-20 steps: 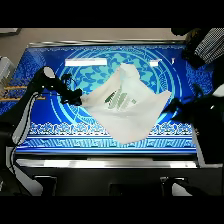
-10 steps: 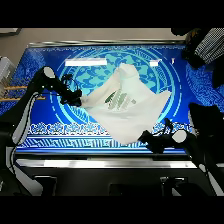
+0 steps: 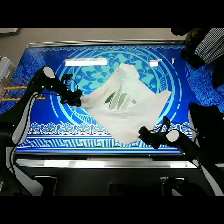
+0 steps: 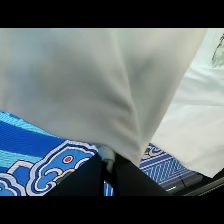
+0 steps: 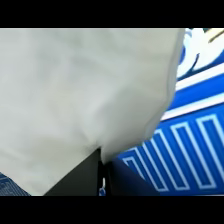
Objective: Fold the clothes and pants, and hang the long-sleeved shirts on hangers.
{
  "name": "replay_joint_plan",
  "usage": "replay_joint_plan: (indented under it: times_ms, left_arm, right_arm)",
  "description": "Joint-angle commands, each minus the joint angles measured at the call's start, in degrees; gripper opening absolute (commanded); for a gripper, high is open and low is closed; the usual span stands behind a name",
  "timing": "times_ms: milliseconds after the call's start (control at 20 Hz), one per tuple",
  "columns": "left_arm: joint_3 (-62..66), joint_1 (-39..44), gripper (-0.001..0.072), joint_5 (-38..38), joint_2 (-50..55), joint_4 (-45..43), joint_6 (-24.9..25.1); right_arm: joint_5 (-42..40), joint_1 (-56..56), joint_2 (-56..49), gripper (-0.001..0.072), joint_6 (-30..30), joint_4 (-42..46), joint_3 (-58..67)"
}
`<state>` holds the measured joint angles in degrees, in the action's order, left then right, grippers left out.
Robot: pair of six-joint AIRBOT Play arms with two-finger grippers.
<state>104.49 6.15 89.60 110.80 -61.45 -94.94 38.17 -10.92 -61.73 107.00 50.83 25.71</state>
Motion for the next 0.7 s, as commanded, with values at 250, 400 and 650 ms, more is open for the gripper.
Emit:
replay_joint_plan:
  times_ms: [250, 400, 650]
  left_arm:
    - [10.12, -3.32, 0.0021, -1.49, -10.49, 2.62, 3.65]
    - [15.32, -6.6, 0.002, -4.63, -22.6, 2.62, 1.7]
    - [14.34, -11.06, 0.002, -13.18, -46.99, 0.0, -1.18]
  right_arm:
    - [14.91, 2.14, 9.81, 0.0029, -2.67, 9.97, 31.19]
    - [24.37, 6.27, 11.15, 0.003, -4.39, 12.24, 53.68]
    - [37.48, 7.15, 12.07, 0.003, -6.08, 12.87, 84.26]
